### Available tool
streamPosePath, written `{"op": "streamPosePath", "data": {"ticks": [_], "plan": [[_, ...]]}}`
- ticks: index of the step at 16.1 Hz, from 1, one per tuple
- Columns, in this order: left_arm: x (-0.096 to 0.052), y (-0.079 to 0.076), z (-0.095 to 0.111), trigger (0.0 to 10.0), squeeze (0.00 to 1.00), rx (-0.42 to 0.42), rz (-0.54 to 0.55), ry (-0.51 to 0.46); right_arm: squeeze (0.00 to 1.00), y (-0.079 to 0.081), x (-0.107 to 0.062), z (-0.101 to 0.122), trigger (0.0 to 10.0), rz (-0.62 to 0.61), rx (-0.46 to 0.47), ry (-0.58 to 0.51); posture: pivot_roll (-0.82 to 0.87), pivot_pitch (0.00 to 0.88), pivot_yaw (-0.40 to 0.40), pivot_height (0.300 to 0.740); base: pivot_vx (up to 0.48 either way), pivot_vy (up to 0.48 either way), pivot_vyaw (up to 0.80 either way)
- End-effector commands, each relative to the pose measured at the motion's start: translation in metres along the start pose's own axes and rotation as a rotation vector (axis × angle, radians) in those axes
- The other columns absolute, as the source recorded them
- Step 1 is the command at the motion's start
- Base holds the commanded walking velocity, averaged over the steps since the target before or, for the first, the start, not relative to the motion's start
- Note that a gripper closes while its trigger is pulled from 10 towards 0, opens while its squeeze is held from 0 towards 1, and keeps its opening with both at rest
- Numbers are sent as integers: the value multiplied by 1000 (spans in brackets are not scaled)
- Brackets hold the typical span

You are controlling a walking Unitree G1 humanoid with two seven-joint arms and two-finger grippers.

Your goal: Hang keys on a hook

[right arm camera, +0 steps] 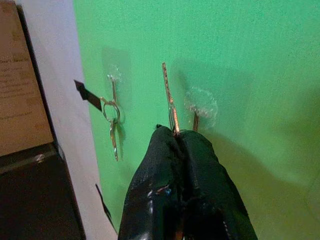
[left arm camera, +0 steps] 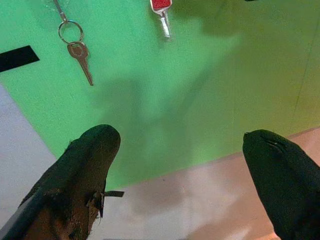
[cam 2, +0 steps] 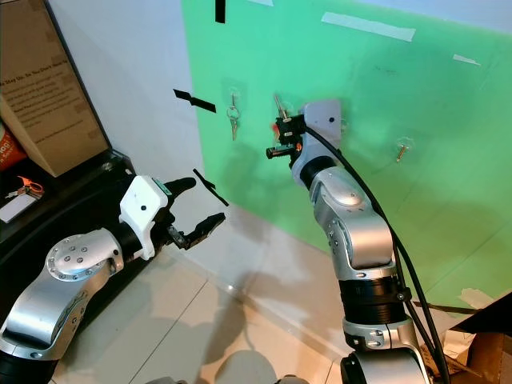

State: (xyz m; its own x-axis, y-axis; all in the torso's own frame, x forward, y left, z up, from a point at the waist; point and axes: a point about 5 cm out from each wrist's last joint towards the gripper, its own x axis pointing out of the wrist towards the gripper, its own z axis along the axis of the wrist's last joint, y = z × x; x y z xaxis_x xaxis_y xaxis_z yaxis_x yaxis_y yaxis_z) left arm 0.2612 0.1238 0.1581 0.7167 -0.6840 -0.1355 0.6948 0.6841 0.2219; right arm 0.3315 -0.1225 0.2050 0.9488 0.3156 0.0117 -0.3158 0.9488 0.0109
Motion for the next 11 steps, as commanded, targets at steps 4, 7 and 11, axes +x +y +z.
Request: {"op": "streamPosePath", "data": {"ticks": [4,7,11], "plan": [[1,0,2,10000,0,7,-13,1,0,4,-3,2,10000,18,-21,1,-52,0,-2,740,0,0,0],[0,-1,1,10000,0,7,-11,3,0,5,-2,1,10000,20,-20,3,-50,0,-3,740,0,0,0],[0,-2,1,10000,0,10,-16,5,0,1,-4,-5,10000,-1,13,19,-51,0,-1,740,0,0,0]]}}
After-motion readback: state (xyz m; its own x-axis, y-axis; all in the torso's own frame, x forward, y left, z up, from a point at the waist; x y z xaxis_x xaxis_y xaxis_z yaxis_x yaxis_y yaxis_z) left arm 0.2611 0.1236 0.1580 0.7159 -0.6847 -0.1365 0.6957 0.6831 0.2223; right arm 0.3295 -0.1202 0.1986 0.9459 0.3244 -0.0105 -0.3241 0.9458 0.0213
